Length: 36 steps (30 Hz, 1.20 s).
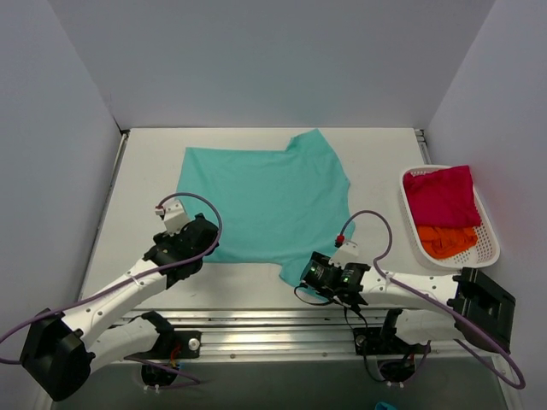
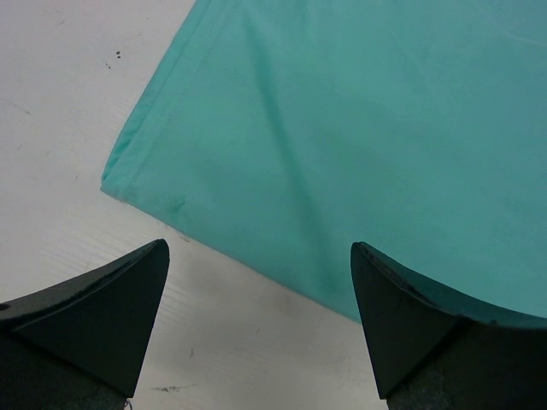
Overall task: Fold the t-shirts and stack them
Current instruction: Grap the side of the flattened tshirt closest away from the robot with both arms
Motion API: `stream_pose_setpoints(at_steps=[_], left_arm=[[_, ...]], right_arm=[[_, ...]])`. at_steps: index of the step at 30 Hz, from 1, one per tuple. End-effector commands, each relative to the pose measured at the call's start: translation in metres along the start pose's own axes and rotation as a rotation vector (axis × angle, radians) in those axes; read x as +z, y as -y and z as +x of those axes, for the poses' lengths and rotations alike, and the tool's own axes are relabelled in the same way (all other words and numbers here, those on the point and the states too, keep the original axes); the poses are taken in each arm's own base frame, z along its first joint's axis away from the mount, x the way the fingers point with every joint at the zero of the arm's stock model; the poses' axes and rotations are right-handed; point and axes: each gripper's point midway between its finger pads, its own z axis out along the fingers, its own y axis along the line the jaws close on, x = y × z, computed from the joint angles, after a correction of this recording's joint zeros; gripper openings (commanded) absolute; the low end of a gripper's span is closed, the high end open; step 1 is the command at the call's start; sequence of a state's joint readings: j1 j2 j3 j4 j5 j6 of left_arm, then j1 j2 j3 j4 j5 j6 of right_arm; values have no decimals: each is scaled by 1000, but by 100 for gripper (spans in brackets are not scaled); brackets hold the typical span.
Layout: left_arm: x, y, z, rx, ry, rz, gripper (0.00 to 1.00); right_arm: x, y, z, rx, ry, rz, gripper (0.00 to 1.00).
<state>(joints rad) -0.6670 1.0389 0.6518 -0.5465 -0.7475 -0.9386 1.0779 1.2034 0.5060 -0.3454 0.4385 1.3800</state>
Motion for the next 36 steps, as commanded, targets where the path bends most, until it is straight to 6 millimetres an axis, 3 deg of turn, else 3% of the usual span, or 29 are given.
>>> stream_pose_setpoints(at_steps=[1,3,9,13,16,18,22,26,36], left_arm=[[-6,6,-14,-39,35,28,96],[-7,5,-13,-41,32,29,96],[-9,3,-8,-48,11,36,96],[-7,0,-3,-57,-3,17,97],[-4,-5,3,-63,-21,-27,100],[-3,-8,9,-98,-39,-50,94],[1,-13,23,-70,-78,-85,94],[3,-14,22,-76,-82,-135,95],[15,-18,39,-72,-106,-215,93]], right_arm=[[-3,-9,13,-25,-46,-26,83],[-2,-8,16,-19,-53,-29,80],[-2,-3,17,-10,-56,-28,55],[-4,0,14,-15,-42,-17,25],[-5,3,10,-25,-28,-3,12],[-8,2,5,-23,-10,-7,10],[-9,6,-17,22,30,-10,4],[-4,14,-36,62,43,-18,0],[12,36,-62,52,49,46,0]])
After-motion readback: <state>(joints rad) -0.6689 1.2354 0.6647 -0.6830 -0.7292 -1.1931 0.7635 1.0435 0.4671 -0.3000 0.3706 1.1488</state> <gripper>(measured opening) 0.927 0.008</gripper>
